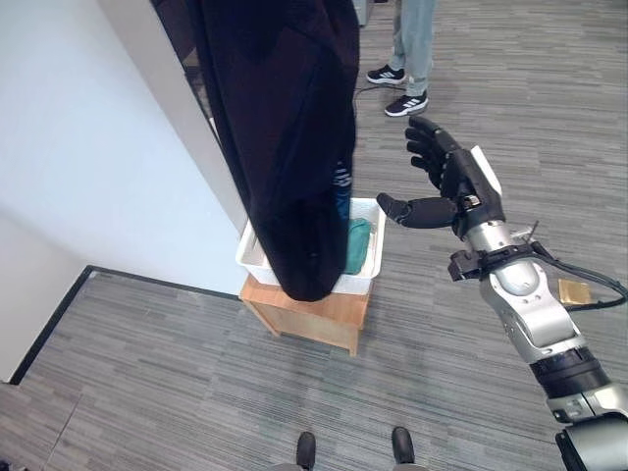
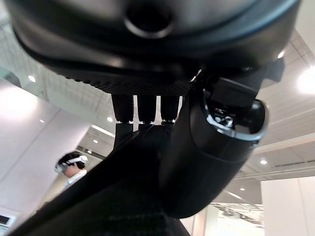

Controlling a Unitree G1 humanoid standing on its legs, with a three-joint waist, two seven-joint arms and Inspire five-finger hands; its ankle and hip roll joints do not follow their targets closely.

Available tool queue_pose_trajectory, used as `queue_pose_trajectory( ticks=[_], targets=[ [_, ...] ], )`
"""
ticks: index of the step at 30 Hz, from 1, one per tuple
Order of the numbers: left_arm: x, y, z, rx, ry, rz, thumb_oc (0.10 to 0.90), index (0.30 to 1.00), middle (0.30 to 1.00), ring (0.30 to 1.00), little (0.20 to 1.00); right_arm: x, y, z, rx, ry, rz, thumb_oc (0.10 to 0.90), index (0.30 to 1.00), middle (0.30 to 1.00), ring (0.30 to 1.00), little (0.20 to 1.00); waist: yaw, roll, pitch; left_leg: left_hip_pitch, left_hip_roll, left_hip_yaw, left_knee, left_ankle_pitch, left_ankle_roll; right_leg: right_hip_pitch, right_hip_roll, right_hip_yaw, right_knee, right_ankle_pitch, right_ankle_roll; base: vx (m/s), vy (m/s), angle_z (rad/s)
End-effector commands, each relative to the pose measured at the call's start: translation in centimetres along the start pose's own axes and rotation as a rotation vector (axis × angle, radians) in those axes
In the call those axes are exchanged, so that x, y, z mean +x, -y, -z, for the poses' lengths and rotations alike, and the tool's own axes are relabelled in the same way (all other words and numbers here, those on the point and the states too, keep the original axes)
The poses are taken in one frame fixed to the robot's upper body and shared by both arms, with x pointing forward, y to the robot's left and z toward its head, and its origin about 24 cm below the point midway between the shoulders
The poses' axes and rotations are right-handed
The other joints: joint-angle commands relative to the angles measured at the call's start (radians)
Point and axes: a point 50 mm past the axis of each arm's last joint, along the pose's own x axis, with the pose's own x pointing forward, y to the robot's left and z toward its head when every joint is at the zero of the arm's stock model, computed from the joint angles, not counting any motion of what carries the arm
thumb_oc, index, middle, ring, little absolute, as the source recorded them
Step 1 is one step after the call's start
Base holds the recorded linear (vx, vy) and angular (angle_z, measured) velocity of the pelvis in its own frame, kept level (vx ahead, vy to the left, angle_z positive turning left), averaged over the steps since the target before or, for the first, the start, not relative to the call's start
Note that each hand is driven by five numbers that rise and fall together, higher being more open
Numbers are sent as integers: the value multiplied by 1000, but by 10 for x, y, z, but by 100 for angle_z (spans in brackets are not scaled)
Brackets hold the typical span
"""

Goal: Pick up bed clothes into laundry basket.

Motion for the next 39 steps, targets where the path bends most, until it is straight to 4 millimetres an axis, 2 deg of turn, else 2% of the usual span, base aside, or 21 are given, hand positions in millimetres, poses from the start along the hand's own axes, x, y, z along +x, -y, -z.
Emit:
queue_pose_trajectory(
  ticks=[1,3,4,6,8,9,15,20,25,34,37,38,39],
  targets=[
    [-4,-56,13,-15,-76,-282,400,300,300,300,300,-13,22,-36,46,228,86,800,900,900,900,900,2,-24,-187,-13,-81,-79,-29,2,41,34,75,13,12,-92,55,44,36,-21],
    [-7,-54,19,2,-99,-275,400,300,300,300,300,-27,26,-30,70,212,111,800,900,900,900,900,-15,-26,-183,-11,-80,-65,-29,-3,44,26,77,31,14,-89,59,42,39,-11],
    [-7,-54,19,1,-99,-274,400,300,300,300,300,-27,26,-30,70,211,111,800,900,900,900,900,-14,-26,-184,-11,-80,-64,-29,-3,44,25,77,32,14,-89,59,38,40,-21],
    [-8,-53,24,32,-124,-262,400,300,300,300,300,-45,27,-22,109,188,130,800,900,900,900,900,-38,-28,-176,-11,-77,-48,-29,-10,48,17,78,53,16,-83,64,46,53,-31],
    [-8,-53,24,40,-124,-260,400,300,300,300,300,-51,27,-18,128,175,134,800,900,900,900,900,-43,-30,-174,-12,-76,-42,-29,-11,49,12,78,60,15,-80,65,42,52,-31],
    [-9,-55,25,53,-132,-262,400,300,300,300,300,-62,27,-11,162,148,152,800,900,900,900,900,-54,-32,-173,-12,-74,-29,-29,-15,50,6,80,72,12,-76,67,66,72,-31],
    [-8,-55,23,96,-133,-249,400,300,300,300,300,-90,24,14,273,41,193,800,900,900,900,900,-75,-45,-168,-5,-71,-9,-29,-36,57,-1,85,99,7,-80,74,74,59,-24],
    [-8,-52,27,108,-145,-242,400,300,300,300,300,-95,19,19,307,28,203,800,900,900,900,900,-76,-57,-167,-3,-68,4,-29,-42,60,-7,88,116,3,-74,77,28,34,-12],
    [-13,-44,39,90,-182,-242,400,300,300,300,300,-100,16,19,322,31,211,800,900,900,900,900,-90,-74,-154,-12,-67,14,-29,-47,64,-29,91,129,4,-65,81,1,44,-10],
    [-39,-31,76,105,-309,-220,400,300,300,300,300,-102,15,18,312,39,238,800,900,900,900,900,-97,-107,-116,-29,-64,25,-29,-48,68,-56,99,140,3,-56,82,-10,20,-7],
    [-49,-26,89,110,-361,-210,400,300,300,300,300,-102,17,16,304,48,253,800,900,900,900,900,-102,-129,-95,-41,-59,27,-29,-46,67,-68,106,143,3,-51,78,-36,0,-5],
    [-50,-25,90,108,-364,-211,400,300,300,300,300,-103,17,16,300,47,251,800,900,900,900,900,-101,-126,-97,-41,-59,28,-29,-46,67,-68,106,144,3,-51,78,-37,-11,-5],
    [-59,-23,100,102,-412,-213,400,300,300,300,300,-103,17,15,306,55,260,800,900,900,900,900,-107,-143,-84,-50,-55,30,-29,-44,66,-78,111,145,3,-49,76,-39,-19,-6]
  ],
)
